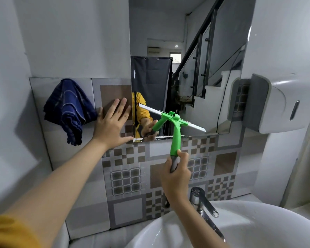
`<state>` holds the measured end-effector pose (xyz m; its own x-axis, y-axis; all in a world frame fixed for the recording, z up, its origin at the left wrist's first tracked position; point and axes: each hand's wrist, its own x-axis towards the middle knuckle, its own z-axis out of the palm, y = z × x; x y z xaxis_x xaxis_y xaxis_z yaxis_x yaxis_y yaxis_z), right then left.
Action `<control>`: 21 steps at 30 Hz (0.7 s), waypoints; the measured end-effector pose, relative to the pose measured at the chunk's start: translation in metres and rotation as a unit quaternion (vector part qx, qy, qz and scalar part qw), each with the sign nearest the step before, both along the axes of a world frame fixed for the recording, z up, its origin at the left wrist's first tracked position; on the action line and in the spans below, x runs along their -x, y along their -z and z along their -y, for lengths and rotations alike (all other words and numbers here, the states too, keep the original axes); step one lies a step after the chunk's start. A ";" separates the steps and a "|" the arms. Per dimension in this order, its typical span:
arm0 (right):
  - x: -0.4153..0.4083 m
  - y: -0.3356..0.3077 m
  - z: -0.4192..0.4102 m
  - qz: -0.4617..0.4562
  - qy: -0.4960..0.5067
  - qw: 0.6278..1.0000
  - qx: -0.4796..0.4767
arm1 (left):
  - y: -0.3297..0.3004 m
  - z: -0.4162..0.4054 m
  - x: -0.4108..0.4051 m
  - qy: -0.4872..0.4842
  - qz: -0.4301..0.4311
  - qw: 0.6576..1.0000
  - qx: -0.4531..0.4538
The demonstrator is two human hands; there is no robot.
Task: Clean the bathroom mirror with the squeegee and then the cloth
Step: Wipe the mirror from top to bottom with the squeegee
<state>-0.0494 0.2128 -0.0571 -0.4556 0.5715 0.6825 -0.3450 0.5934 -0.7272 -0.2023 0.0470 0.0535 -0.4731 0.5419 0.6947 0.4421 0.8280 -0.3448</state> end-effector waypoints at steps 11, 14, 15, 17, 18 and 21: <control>-0.006 0.022 -0.028 0.068 0.013 0.990 -0.125 | 0.004 0.001 0.003 0.005 0.003 1.000 -0.014; -0.005 0.028 -0.036 0.072 0.017 0.987 -0.145 | 0.004 0.001 0.001 0.005 0.006 1.000 -0.014; -0.005 0.030 -0.037 0.074 0.018 0.986 -0.151 | 0.003 0.000 0.001 0.004 0.006 1.000 -0.013; -0.007 0.036 -0.039 0.081 0.019 0.983 -0.163 | 0.002 0.001 0.000 0.002 0.005 1.000 -0.007; -0.008 0.039 -0.040 0.084 0.021 0.981 -0.171 | 0.002 0.001 0.000 0.001 0.005 1.000 -0.004; -0.013 0.044 -0.046 0.089 0.027 0.976 -0.197 | 0.003 0.002 -0.001 0.002 -0.006 1.000 0.002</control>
<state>-0.0361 0.2588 -0.1013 -0.5633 0.3065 0.7673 -0.1949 0.8531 -0.4839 -0.2015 0.0455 0.0509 -0.4618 0.5461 0.6989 0.4415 0.8250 -0.3529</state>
